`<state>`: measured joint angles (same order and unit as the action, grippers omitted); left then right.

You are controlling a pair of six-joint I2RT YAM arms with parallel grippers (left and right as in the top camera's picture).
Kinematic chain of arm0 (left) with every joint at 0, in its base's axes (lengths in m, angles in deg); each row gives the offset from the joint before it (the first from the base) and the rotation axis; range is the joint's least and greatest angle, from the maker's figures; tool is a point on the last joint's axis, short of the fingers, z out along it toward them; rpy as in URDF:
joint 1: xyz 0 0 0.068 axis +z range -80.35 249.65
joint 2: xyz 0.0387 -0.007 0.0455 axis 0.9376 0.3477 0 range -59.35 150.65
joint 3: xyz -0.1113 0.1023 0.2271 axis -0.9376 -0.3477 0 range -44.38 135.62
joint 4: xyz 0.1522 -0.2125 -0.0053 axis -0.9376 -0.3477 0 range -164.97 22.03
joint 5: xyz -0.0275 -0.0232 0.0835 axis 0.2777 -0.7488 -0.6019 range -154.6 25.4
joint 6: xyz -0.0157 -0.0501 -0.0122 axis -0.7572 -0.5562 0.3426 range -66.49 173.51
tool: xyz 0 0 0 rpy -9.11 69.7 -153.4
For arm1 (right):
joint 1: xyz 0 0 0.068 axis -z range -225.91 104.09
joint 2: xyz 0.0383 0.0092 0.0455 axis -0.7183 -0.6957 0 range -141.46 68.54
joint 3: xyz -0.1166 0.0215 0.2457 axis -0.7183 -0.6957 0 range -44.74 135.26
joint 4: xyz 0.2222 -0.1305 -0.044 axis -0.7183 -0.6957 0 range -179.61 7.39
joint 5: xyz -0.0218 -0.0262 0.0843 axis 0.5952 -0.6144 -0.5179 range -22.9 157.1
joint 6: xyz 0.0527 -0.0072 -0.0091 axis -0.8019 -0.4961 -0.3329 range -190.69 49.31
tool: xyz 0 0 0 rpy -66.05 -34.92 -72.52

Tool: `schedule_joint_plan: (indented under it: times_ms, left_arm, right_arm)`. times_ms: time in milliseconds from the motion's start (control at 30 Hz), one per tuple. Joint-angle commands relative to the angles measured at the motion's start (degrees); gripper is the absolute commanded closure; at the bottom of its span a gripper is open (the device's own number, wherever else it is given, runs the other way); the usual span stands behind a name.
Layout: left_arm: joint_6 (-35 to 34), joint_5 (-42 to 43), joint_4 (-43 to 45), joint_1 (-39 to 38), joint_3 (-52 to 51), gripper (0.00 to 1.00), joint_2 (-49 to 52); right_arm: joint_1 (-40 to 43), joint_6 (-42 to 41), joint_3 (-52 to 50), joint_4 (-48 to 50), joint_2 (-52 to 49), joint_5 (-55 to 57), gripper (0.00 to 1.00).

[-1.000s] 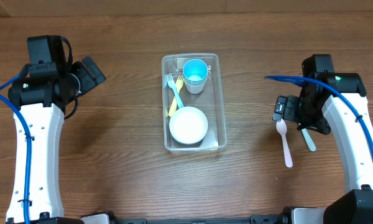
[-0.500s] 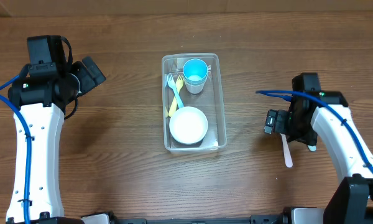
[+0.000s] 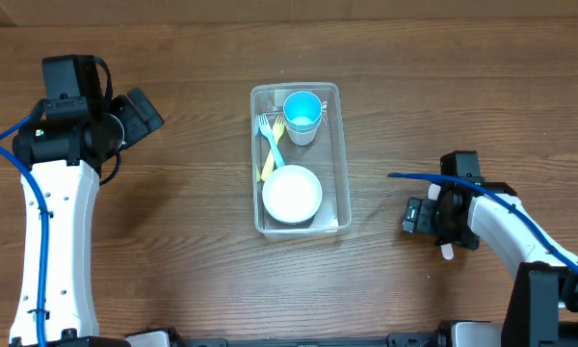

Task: Pack container
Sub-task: 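Lower the right gripper onto the white spoon and grasp it, then carry the white spoon into the container's right side and release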

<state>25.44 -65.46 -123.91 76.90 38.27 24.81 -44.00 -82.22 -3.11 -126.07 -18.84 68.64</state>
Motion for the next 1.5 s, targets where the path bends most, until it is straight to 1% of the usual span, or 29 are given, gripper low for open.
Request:
schedule_joint_plan:
  times_ms: [0,67,167,267,333,400,433,500,567,600,700,767,833,867,900,933,1000,1067,1133,1167,1267,1367,1400,1433,1467]
  left_arm:
    - [1.3,0.3,0.0,0.2,0.6,0.0,-0.3]
    - [1.3,0.3,0.0,0.2,0.6,0.0,-0.3]
    - [1.3,0.3,0.0,0.2,0.6,0.0,-0.3]
    - [1.3,0.3,0.0,0.2,0.6,0.0,-0.3]
    - [1.3,0.3,0.0,0.2,0.6,0.0,-0.3]
    - [1.3,0.3,0.1,0.2,0.6,0.0,-0.3]
    - [1.3,0.3,0.0,0.2,0.6,0.0,-0.3]
    - [1.3,0.3,0.0,0.2,0.6,0.0,-0.3]
    - [1.3,0.3,0.0,0.2,0.6,0.0,-0.3]
    - [1.3,0.3,0.0,0.2,0.6,0.0,-0.3]
    - [1.3,0.3,0.0,0.2,0.6,0.0,-0.3]
    - [1.3,0.3,0.0,0.2,0.6,0.0,-0.3]
    - [1.3,0.3,0.0,0.2,0.6,0.0,-0.3]
    - [1.3,0.3,0.0,0.2,0.6,0.0,-0.3]
    - [1.3,0.3,0.0,0.2,0.6,0.0,-0.3]
    - [1.3,0.3,0.0,0.2,0.6,0.0,-0.3]
    - [1.3,0.3,0.0,0.2,0.6,0.0,-0.3]
    - [1.3,0.3,0.0,0.2,0.6,0.0,-0.3]
    - [1.3,0.3,0.0,0.2,0.6,0.0,-0.3]
    - [1.3,0.3,0.0,0.2,0.6,0.0,-0.3]
    - [1.3,0.3,0.0,0.2,0.6,0.0,-0.3]
    - [1.3,0.3,0.0,0.2,0.6,0.0,-0.3]
    - [1.3,0.3,0.0,0.2,0.6,0.0,-0.3]
    - [1.3,0.3,0.0,0.2,0.6,0.0,-0.3]
    - [1.3,0.3,0.0,0.2,0.6,0.0,-0.3]
  right_arm:
    - [0.3,0.1,-0.3,0.8,0.5,-8.3,0.0]
    - [0.3,1.6,-0.3,0.7,0.5,-12.3,0.0]
    - [0.3,1.6,-0.3,0.3,0.5,-15.8,0.0]
    - [0.3,1.6,-0.3,0.3,0.5,-16.7,0.0]
    - [0.3,1.5,-0.3,0.4,0.5,-13.4,0.0]
    - [0.3,1.4,-0.3,0.3,0.5,-1.7,0.0]
    - [0.3,0.5,-0.3,0.5,0.5,0.6,0.0]
    - [0.3,-3.4,-0.3,2.8,0.5,2.5,0.01]
    - [0.3,-3.5,-0.3,4.5,0.5,2.5,0.05]
    - [0.3,-3.5,-0.3,5.1,0.5,2.5,0.07]
    - [0.3,-3.5,-0.4,5.3,0.5,2.5,0.29]
    - [0.3,-3.3,-1.2,5.6,0.5,3.3,0.34]
    - [0.3,-3.2,-2.8,7.2,0.5,5.0,0.42]
    - [0.4,-2.7,-4.0,9.0,0.5,5.1,0.47]
    - [0.3,-1.5,-4.1,9.2,0.5,5.1,0.54]
    - [0.4,-0.2,-4.1,9.5,0.5,5.1,0.6]
    - [0.4,2.5,-4.1,10.0,0.5,5.1,0.61]
    - [0.3,2.6,-4.1,10.4,0.5,4.9,0.62]
    - [0.3,2.6,-4.1,10.4,0.5,4.8,0.71]
    - [0.3,2.6,-4.1,10.4,0.5,4.2,0.78]
    - [0.3,2.6,-3.4,9.8,0.5,3.3,0.8]
    - [0.3,2.6,-3.2,9.3,0.5,3.3,0.89]
    - [0.3,2.3,-2.5,8.4,0.5,3.3,0.91]
    - [0.3,1.5,-1.1,6.7,0.5,3.3,0.96]
    - [0.3,1.0,0.0,5.4,0.5,3.3,0.96]
